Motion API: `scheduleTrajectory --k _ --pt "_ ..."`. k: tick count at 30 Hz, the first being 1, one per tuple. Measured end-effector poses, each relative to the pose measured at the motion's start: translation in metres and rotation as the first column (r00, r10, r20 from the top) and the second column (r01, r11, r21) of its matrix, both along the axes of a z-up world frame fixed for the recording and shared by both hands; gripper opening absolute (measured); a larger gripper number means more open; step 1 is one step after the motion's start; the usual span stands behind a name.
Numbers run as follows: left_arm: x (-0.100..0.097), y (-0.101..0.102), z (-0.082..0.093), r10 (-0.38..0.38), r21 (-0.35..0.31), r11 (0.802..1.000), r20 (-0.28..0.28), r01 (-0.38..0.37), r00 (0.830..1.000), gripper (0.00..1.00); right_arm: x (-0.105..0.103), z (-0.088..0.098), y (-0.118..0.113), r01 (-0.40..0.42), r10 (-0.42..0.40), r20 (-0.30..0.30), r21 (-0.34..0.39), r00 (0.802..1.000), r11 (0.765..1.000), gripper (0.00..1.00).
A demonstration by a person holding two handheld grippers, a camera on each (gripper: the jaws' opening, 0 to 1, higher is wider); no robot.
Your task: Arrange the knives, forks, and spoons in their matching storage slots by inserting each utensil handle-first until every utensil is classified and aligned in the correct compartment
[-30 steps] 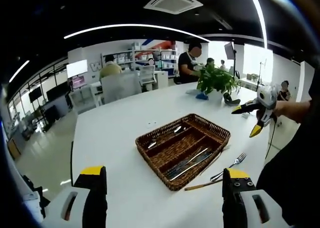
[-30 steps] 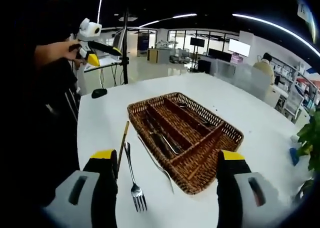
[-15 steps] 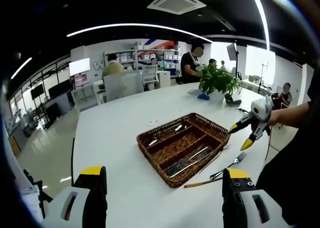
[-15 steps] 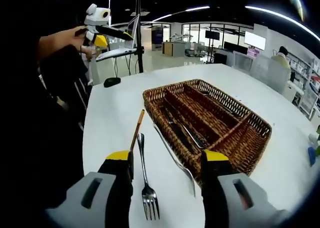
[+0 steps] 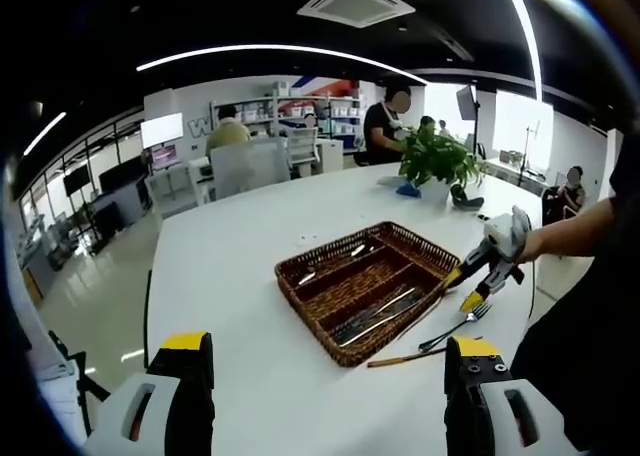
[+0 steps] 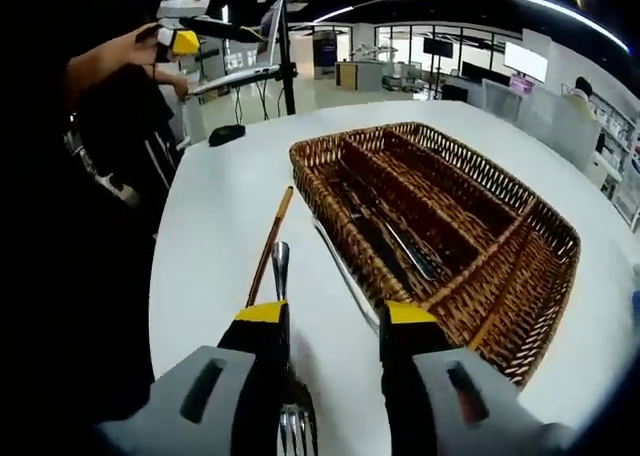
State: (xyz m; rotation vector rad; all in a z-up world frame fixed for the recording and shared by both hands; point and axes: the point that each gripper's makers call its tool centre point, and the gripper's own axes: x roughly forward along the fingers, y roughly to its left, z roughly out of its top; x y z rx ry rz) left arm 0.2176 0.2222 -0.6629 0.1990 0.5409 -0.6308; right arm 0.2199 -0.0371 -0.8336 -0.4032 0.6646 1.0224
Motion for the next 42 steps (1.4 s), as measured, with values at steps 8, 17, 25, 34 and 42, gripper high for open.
scheduleTrajectory --k 8,17,25,34,42 --pt "-0.002 0.001 -0.003 0.001 0.001 1.000 -0.003 -0.001 1.000 1.00 0.004 -0.020 0.003 -0.029 0.029 0.002 -0.087 1.000 0.996 0.23" --pt "-0.003 0.010 -0.001 0.021 0.005 1.000 0.014 -0.021 1.000 1.00 0.006 -0.046 -0.003 -0.042 0.041 -0.013 -0.163 0.999 0.986 0.12" --pt "-0.004 0.015 -0.001 0.027 0.013 1.000 0.014 -0.028 1.000 1.00 0.011 -0.038 0.000 -0.063 0.064 -0.001 -0.104 0.998 0.993 0.05" --pt "0.000 0.020 -0.002 0.022 0.017 1.000 0.017 -0.023 1.000 1.00 -0.003 -0.042 0.009 -0.257 0.259 -0.015 -0.185 0.966 0.948 0.02" --pt "0.001 0.026 -0.004 0.025 0.020 0.999 0.017 -0.025 1.000 1.00 0.004 -0.042 0.010 -0.302 0.303 -0.033 -0.228 0.952 0.926 0.05"
